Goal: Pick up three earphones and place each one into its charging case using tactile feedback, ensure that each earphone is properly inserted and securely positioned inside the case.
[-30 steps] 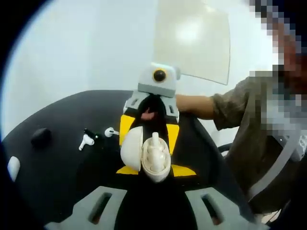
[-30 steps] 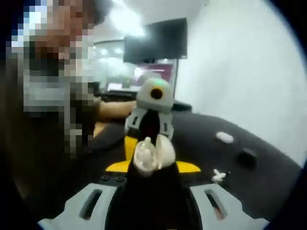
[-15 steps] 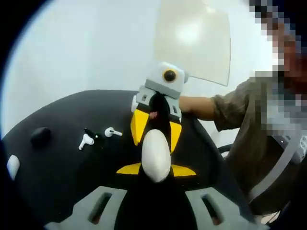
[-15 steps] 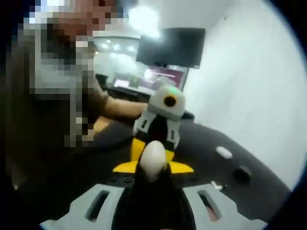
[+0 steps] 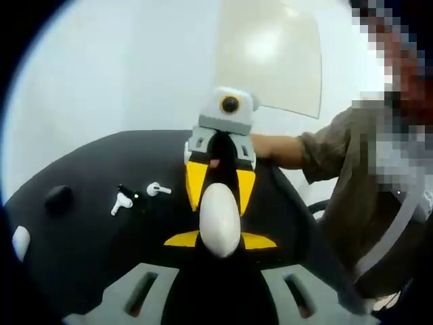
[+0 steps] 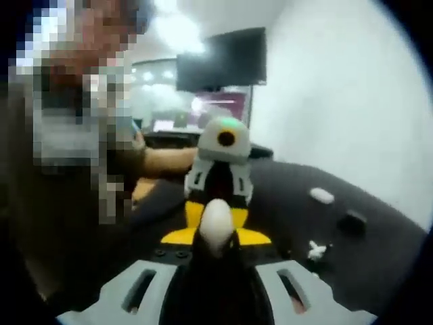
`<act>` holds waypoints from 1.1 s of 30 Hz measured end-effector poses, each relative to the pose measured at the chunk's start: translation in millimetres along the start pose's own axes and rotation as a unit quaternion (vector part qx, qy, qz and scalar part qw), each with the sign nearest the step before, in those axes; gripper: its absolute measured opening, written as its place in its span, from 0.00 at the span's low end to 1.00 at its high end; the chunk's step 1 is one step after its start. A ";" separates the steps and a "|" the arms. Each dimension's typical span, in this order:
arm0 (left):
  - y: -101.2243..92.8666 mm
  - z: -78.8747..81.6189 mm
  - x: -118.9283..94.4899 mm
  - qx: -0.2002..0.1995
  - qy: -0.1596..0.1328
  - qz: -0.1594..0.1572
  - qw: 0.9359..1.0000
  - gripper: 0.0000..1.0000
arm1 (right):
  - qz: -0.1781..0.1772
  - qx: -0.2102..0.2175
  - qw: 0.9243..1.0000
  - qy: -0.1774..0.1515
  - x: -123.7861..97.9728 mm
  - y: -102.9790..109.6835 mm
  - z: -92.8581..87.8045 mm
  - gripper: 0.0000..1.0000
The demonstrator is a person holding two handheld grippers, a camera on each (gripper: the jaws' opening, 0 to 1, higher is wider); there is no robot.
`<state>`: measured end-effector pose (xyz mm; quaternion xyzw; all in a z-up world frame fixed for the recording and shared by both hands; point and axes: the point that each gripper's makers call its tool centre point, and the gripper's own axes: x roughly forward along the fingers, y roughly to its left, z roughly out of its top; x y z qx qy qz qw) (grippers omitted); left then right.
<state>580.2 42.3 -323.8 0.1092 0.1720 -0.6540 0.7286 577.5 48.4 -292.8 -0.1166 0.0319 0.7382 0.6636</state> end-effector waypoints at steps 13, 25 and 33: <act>10.5 -0.4 -11.7 0.022 0.006 0.011 1.000 0.23 | -0.006 0.079 0.997 -0.008 -13.6 -7.0 2.8 0.22; 13.1 -0.1 -10.9 0.026 0.006 0.018 0.999 0.24 | -0.039 0.059 0.997 0.007 -13.2 -18.4 -6.2 0.31; 12.9 -0.5 -9.9 0.021 0.008 0.018 1.000 0.23 | -0.040 0.039 0.998 0.033 -9.4 -15.7 -16.3 0.34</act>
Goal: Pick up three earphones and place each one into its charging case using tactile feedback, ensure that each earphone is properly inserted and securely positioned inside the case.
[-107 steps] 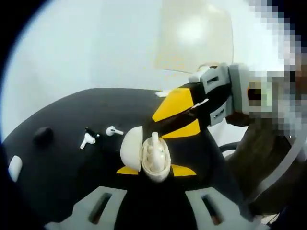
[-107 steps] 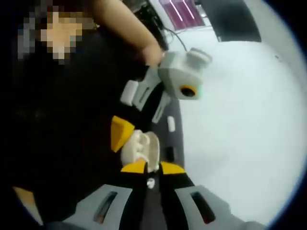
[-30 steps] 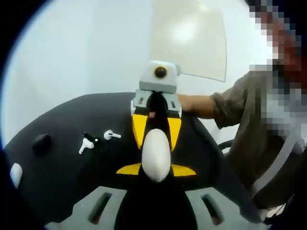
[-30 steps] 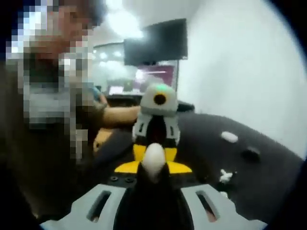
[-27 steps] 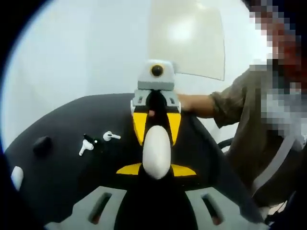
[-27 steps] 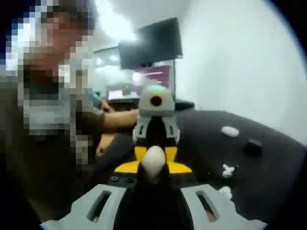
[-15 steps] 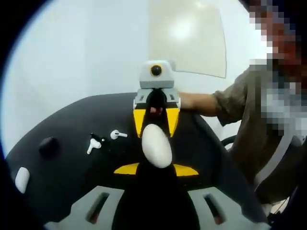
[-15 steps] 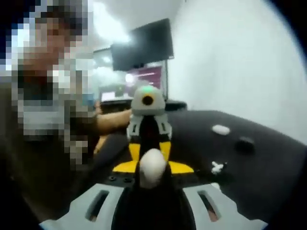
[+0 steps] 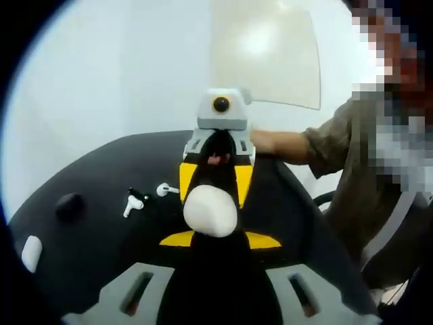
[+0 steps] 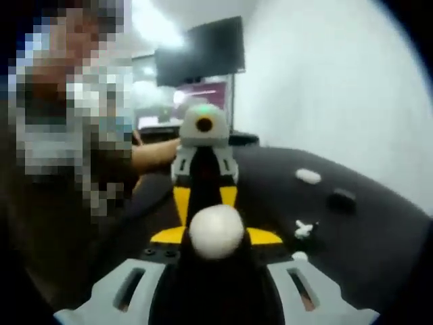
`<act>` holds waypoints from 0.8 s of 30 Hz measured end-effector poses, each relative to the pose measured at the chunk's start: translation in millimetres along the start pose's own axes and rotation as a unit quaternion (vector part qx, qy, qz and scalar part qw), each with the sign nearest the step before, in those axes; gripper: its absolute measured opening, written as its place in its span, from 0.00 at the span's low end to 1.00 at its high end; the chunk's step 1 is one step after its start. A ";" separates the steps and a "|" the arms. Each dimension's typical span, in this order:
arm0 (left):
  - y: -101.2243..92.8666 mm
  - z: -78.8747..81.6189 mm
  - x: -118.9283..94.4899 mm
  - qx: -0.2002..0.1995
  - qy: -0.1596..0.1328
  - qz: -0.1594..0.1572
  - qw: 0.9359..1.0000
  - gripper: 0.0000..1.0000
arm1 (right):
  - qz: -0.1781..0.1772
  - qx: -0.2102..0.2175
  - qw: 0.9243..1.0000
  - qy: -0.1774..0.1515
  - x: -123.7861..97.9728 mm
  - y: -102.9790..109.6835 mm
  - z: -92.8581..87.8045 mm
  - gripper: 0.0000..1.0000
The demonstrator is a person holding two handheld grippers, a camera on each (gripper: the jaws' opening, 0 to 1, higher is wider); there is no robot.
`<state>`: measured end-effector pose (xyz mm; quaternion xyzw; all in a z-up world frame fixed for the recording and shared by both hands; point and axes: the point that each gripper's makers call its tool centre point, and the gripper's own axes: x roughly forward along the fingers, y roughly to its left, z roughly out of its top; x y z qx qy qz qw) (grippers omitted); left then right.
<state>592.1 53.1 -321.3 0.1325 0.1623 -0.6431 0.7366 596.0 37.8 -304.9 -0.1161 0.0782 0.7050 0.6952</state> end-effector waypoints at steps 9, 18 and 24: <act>0.4 -1.0 -3.2 0.002 0.003 0.003 1.000 0.24 | 0.020 -0.030 0.999 0.024 3.8 10.8 -8.3 0.35; 1.2 -1.1 -4.3 0.001 -0.001 0.002 1.000 0.26 | 0.018 -0.034 0.999 0.026 4.3 11.0 -9.0 0.36; 4.1 8.8 -15.4 0.005 -0.021 0.004 1.000 0.28 | 0.009 -0.031 0.999 0.016 2.7 7.0 -5.4 0.39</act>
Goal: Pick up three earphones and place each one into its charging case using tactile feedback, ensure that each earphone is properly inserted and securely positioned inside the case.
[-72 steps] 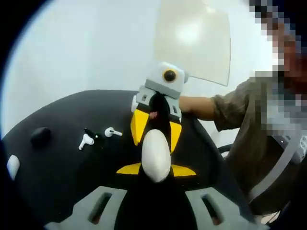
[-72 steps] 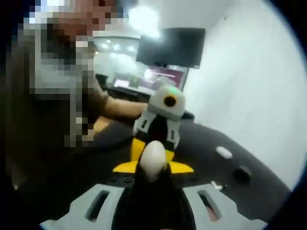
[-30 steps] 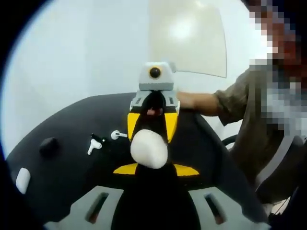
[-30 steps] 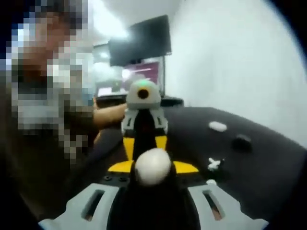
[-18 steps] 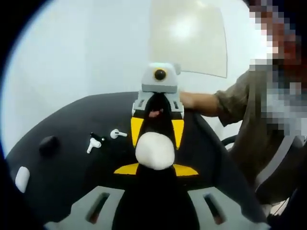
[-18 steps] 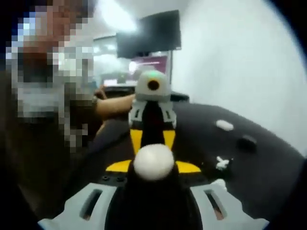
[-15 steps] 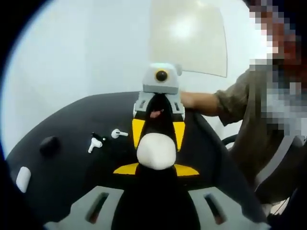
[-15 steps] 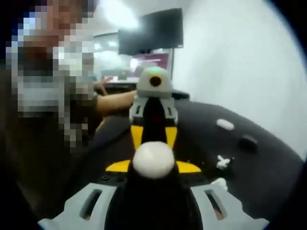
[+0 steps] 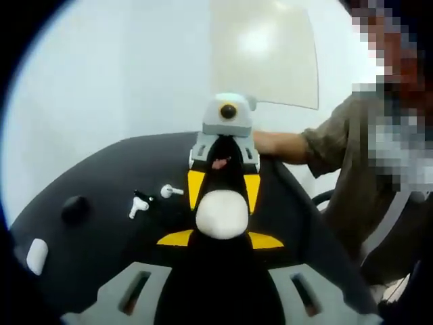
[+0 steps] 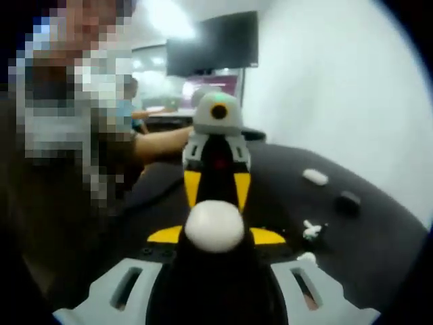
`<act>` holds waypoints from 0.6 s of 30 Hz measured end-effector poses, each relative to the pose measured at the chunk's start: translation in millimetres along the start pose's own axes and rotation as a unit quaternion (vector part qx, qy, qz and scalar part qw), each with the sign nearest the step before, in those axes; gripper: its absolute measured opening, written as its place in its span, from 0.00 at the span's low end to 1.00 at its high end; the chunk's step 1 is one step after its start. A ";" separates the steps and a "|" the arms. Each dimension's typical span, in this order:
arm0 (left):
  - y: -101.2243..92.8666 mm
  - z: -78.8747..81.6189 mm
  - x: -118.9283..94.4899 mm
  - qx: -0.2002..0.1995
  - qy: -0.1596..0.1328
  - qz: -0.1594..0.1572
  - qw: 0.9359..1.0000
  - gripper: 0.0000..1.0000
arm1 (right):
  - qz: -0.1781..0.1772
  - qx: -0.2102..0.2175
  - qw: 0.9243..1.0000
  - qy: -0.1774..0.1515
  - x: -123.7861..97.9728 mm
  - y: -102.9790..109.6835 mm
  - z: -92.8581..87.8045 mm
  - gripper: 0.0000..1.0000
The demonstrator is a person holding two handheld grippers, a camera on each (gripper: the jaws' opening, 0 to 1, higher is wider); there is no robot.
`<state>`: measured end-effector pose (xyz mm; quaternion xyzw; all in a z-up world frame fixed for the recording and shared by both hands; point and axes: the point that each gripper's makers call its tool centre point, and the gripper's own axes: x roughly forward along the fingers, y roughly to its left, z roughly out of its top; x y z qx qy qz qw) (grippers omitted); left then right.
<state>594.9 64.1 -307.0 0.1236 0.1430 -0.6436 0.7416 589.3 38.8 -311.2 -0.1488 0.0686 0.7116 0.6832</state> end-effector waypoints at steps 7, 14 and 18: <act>33.7 41.4 -33.2 -0.032 -0.114 0.069 0.991 0.28 | -0.008 -0.003 1.000 0.005 2.3 -0.3 -0.8 0.41; 90.8 38.2 -58.8 -0.058 -0.134 0.205 0.968 0.37 | -0.012 0.017 1.000 0.005 3.4 -1.9 0.0 0.40; 105.3 29.0 -60.1 -0.056 -0.116 0.237 0.963 0.50 | -0.011 0.014 1.000 0.014 5.9 -0.9 -2.9 0.40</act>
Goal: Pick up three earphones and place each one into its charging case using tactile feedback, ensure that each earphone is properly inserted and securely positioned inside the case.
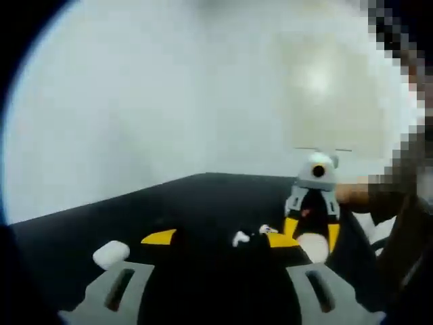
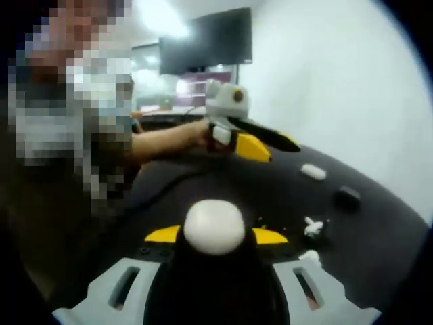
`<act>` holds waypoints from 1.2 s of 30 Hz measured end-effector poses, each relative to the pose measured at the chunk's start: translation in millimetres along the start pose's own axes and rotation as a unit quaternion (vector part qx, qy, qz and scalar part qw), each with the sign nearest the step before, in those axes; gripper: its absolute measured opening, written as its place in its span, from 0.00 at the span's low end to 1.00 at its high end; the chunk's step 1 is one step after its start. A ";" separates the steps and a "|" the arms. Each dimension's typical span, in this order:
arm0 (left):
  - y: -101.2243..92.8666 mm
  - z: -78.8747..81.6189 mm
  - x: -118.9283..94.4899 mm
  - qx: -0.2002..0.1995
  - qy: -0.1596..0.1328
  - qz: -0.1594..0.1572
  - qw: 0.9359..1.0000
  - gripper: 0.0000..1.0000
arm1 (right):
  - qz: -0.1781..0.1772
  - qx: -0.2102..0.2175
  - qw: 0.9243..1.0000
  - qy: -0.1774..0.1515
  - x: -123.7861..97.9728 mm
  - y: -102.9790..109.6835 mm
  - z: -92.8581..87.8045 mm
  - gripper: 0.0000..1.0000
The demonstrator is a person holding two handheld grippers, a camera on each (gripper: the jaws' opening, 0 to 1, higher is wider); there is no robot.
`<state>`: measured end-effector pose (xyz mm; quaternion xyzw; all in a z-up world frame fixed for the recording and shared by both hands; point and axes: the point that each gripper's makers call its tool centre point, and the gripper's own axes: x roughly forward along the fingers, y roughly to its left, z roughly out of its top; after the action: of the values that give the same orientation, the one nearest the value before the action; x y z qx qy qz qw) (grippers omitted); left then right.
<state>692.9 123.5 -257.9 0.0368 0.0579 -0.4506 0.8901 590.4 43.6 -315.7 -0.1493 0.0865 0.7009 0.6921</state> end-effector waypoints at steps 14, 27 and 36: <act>32.8 -18.2 -2.1 0.002 0.029 0.083 0.996 0.66 | -0.001 0.007 1.000 0.002 3.2 1.5 -2.3 0.40; 39.7 -9.9 -3.1 -0.038 -0.008 0.088 0.995 0.80 | -0.007 0.025 1.000 0.002 4.4 0.4 -3.1 0.39; 44.3 -12.5 -3.2 -0.042 -0.006 0.096 0.994 0.89 | -0.013 0.013 1.000 0.007 3.9 0.6 -2.4 0.37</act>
<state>725.8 153.8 -269.2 0.0020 0.0673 -0.3603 0.9304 590.0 46.5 -319.3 -0.1462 0.0982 0.6898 0.7022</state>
